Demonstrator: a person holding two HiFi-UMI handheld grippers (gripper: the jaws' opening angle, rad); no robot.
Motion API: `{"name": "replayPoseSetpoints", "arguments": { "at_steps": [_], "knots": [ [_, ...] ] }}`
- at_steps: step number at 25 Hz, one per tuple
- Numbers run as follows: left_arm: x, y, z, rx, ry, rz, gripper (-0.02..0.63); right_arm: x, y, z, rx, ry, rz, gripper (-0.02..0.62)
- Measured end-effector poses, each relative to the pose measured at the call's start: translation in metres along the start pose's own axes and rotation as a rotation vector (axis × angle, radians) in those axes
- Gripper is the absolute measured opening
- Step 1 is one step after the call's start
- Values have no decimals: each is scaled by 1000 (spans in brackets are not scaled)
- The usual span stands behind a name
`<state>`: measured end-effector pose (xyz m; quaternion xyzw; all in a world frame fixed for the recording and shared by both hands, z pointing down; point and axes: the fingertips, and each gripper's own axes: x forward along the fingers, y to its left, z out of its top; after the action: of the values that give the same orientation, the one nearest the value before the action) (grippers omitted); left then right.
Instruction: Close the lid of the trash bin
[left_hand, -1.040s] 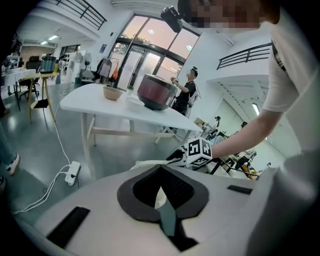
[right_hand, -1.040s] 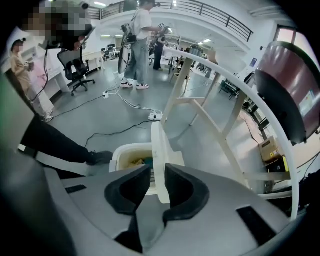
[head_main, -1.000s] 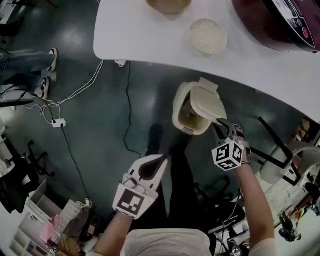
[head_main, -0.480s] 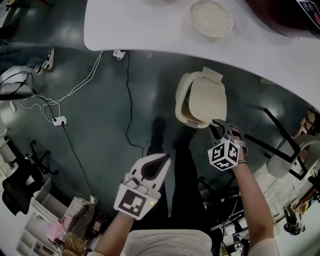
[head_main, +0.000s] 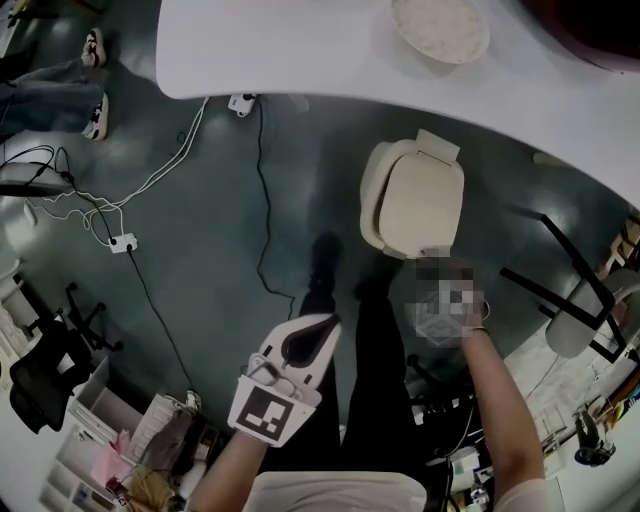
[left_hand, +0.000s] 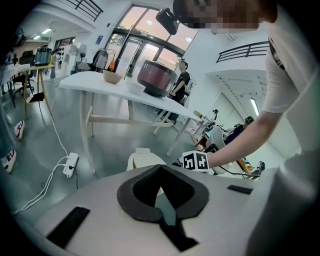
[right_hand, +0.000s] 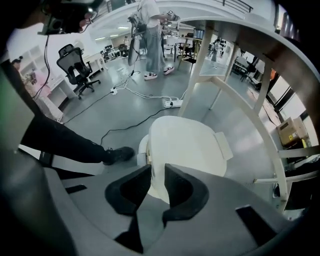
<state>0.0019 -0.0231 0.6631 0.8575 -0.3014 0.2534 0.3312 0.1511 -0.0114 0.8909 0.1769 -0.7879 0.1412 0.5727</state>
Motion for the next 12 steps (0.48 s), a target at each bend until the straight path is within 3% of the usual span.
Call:
{"name": "replayPoseSetpoints", "arguments": {
  "at_steps": [12],
  "knots": [
    [11,7,-43,-19,45,-1,12,56,17,-21,17,43,46,94]
  ]
}}
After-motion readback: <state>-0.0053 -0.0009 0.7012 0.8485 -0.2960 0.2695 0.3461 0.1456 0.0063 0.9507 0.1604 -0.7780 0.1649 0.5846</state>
